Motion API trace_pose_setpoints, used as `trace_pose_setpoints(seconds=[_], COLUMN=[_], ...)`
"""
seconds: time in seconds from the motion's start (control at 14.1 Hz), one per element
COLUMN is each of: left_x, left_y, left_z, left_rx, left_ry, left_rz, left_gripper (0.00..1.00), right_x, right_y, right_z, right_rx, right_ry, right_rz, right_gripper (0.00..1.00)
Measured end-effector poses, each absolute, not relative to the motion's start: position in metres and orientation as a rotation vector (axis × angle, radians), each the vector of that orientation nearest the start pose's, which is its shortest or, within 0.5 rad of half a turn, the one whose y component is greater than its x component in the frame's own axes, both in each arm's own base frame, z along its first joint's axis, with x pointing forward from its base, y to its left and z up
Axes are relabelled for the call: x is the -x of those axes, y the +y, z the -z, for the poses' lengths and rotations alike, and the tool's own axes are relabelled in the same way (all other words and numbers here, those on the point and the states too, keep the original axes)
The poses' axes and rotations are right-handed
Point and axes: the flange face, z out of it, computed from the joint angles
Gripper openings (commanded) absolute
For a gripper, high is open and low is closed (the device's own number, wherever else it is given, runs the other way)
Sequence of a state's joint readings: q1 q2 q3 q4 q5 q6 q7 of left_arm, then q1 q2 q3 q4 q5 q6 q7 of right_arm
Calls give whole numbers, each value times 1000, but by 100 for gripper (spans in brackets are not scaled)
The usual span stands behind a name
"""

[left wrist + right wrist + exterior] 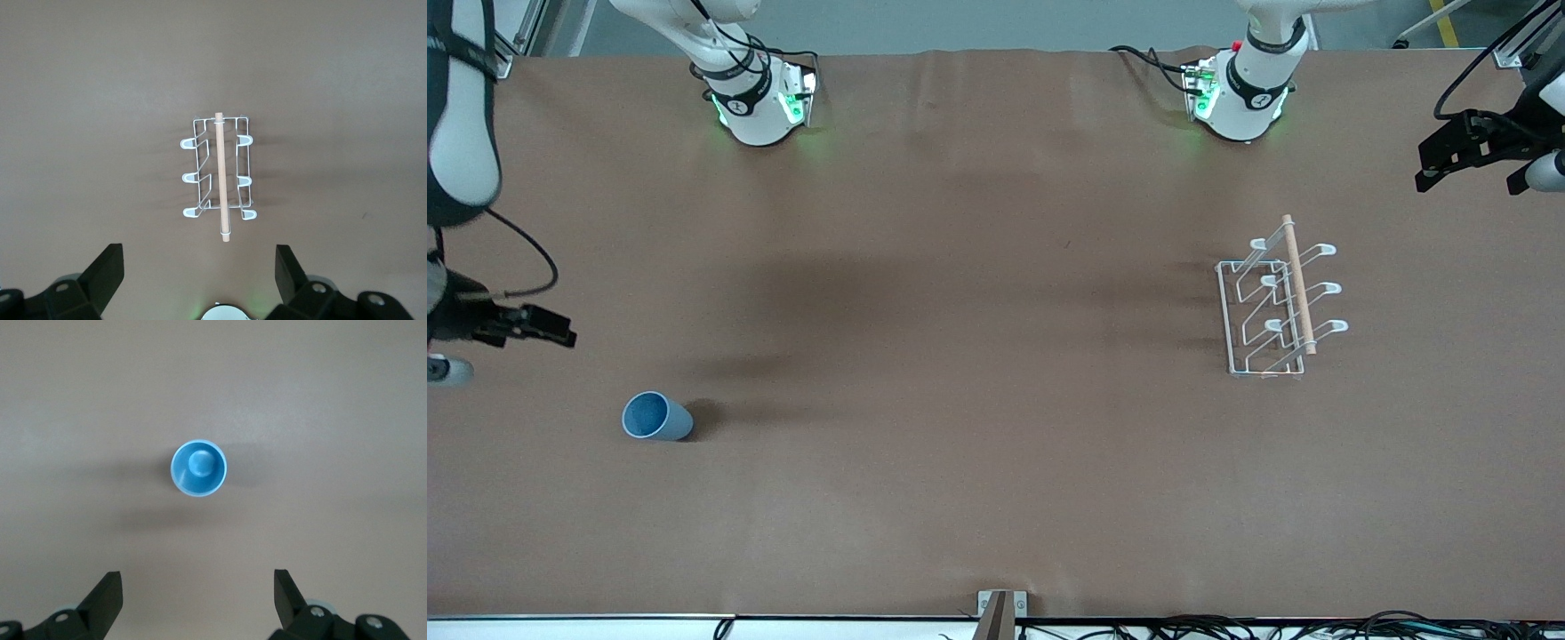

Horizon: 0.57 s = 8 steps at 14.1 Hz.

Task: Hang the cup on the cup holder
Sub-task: 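Reach the right gripper down to the light blue cup's rim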

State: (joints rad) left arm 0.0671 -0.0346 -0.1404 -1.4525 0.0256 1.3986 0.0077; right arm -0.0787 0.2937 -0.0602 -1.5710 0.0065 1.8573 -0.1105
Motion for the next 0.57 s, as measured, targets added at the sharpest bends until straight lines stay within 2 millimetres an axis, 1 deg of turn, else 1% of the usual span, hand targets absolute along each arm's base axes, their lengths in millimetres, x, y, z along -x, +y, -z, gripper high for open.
trace_pose_setpoints(seconds=[0.07,0.21,0.43,0.57], left_x=[-523,-523,-524,-524], left_y=[-37,-37,-37,-37], left_z=[-683,-683,-682,-682], left_rx=[3108,3109,3108,3109], left_ry=[119,119,123,123], left_rz=[-29,-30,-32,-34], left_gripper=[100,100,100,100], right_x=[-651,-663,-672,-675], right_y=[-89,-91,-92,-94], right_z=[-451,-417,-377,-355], right_rx=[3153,3156,3158,3156], right_ry=[49,50,43,21], right_rz=[-18,-19,-49,-79], right_gripper=[99,99,95,95])
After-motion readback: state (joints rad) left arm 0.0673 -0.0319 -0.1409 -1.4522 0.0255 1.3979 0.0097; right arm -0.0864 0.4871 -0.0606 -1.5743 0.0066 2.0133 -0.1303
